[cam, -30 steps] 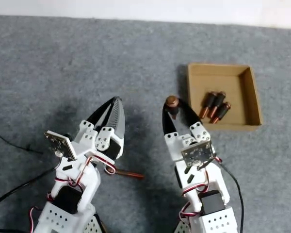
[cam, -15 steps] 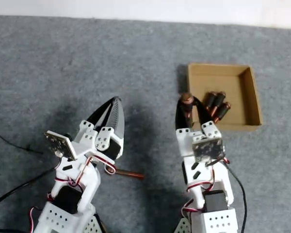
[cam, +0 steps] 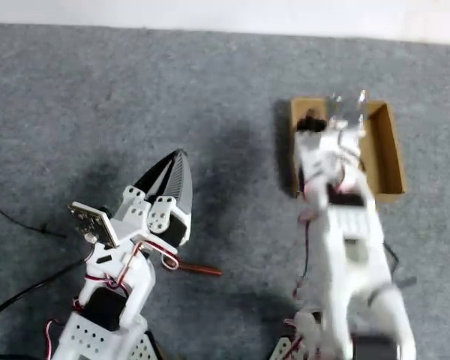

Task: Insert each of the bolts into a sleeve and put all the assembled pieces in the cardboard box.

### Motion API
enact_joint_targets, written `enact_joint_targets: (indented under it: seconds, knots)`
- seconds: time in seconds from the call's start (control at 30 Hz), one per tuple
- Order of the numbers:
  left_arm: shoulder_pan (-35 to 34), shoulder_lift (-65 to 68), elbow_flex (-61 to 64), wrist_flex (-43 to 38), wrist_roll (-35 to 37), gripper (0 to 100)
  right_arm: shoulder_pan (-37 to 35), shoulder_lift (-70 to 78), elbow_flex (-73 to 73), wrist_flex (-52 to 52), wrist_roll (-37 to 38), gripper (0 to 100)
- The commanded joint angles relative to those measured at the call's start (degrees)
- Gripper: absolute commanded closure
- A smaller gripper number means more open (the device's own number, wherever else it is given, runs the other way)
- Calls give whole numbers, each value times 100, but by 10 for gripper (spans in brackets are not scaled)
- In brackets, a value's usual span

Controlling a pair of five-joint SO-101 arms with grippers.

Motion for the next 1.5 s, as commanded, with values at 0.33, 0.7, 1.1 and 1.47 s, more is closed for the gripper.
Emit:
enact_joint_targets:
  seconds: [0.33,0.7,1.1,1.47]
  knots:
    - [-84,-75,110,0,18,993,391,3662,-2721,-198,-712,991]
    - [-84,-75,110,0,18,993,84,3670,-2730,479,-703,818]
    - [-1859,-92,-110,-193,53,993,-312,2791,-2659,1745,-703,818]
    - [-1877,-84,-66,-185,44,993,-1789,136,-549,1930,-703,818]
